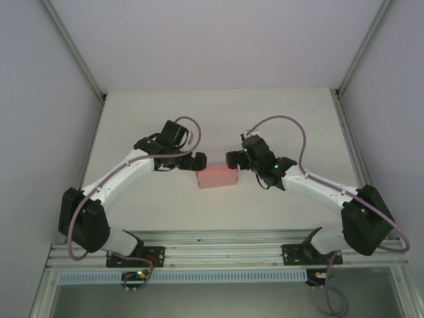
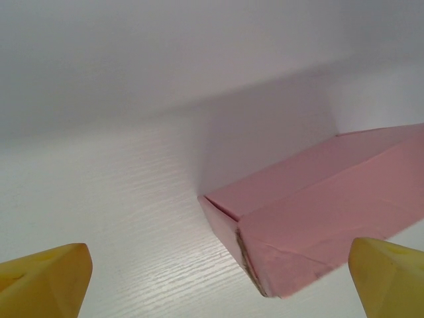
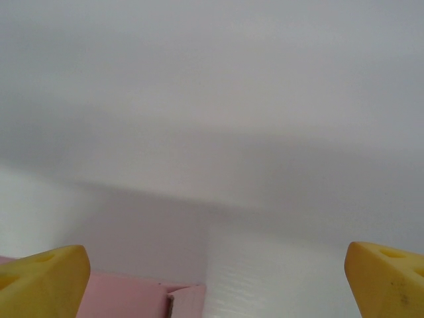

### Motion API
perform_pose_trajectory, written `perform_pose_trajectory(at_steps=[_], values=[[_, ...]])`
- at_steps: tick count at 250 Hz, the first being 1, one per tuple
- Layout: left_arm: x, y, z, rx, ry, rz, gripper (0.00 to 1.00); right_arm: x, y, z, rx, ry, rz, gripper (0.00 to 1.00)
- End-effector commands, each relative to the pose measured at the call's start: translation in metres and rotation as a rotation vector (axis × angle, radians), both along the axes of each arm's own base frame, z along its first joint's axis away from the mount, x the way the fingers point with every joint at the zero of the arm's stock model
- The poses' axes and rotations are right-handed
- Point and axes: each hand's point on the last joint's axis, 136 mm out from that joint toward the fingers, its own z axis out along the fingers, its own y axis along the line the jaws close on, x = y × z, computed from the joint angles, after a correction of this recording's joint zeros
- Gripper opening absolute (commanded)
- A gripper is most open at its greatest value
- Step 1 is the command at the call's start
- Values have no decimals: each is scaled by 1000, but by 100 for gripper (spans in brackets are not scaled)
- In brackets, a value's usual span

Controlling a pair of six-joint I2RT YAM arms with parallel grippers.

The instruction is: Assemble paper box

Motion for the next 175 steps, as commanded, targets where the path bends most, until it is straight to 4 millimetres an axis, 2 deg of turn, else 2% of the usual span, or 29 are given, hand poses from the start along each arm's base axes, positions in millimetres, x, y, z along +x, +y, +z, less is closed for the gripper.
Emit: perform_pose_trajectory(at_steps=[1,59,83,117,131,175], values=[[0,10,-21,15,41,16,100,-7,-7,-28,-11,74,-19,100],[-10,13,-49,-9,111,9,100,-19,-15,-64,-17,139,-50,100],[-14,16,-59,-13,121,17,97,-21,-18,-77,-9,153,-63,100],[-21,18,-75,-35,157,28,89,-25,-20,-89,4,152,-67,99],[-25,15,-79,-59,162,21,82,-26,-20,-92,10,147,-58,98],[-32,8,-89,-139,160,17,70,-33,-11,-100,45,84,56,86]])
